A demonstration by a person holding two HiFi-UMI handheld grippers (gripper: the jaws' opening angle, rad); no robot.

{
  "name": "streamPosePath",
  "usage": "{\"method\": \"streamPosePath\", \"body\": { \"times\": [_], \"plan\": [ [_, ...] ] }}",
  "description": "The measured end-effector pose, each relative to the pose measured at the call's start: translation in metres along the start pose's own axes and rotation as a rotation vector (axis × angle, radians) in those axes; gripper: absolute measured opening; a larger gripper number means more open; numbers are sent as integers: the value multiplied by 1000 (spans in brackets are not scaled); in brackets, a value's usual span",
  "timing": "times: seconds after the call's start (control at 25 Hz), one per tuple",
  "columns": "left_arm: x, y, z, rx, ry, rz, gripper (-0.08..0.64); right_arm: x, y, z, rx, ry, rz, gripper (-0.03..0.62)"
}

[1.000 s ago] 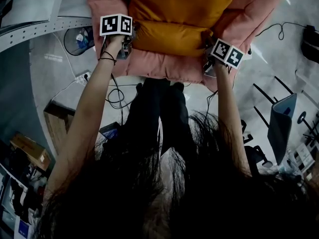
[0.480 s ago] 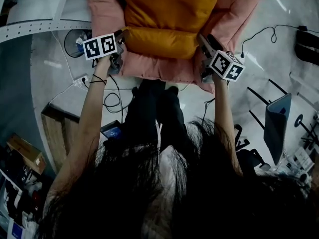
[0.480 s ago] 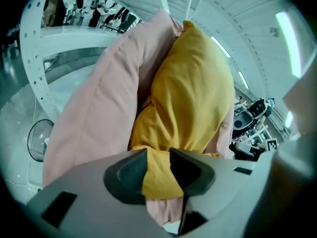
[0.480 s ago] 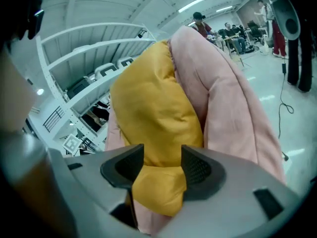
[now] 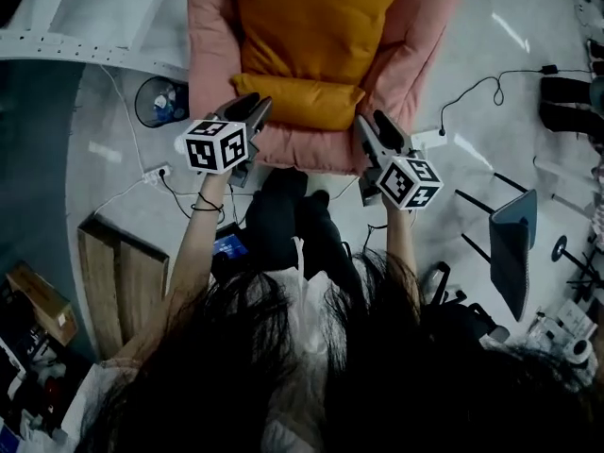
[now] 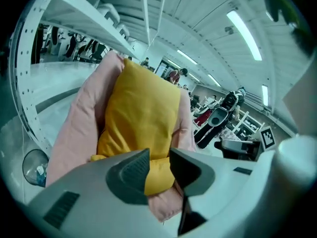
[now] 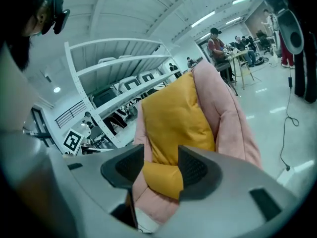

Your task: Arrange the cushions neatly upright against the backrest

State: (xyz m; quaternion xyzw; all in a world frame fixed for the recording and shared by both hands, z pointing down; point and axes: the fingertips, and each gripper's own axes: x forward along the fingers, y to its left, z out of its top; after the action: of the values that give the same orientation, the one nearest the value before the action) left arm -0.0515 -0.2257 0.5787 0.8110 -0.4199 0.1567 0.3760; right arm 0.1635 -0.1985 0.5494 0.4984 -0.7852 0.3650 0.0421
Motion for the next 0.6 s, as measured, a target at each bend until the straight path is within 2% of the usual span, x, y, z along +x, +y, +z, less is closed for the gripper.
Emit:
{"method": "streamPosePath", "body": {
  "times": [0.2,0.44,0.6],
  "plan": [
    [-29,-59,6,57,-62,-56,132,-39,29,5,20,-42,42,207],
    [-64,-124,1,18,-137,-151,130,-87,54,7,-6,-55,55,161],
    [-85,-162,-9,61,-182,-134,126,-123,72,11,-18,-81,101,122]
  ]
}}
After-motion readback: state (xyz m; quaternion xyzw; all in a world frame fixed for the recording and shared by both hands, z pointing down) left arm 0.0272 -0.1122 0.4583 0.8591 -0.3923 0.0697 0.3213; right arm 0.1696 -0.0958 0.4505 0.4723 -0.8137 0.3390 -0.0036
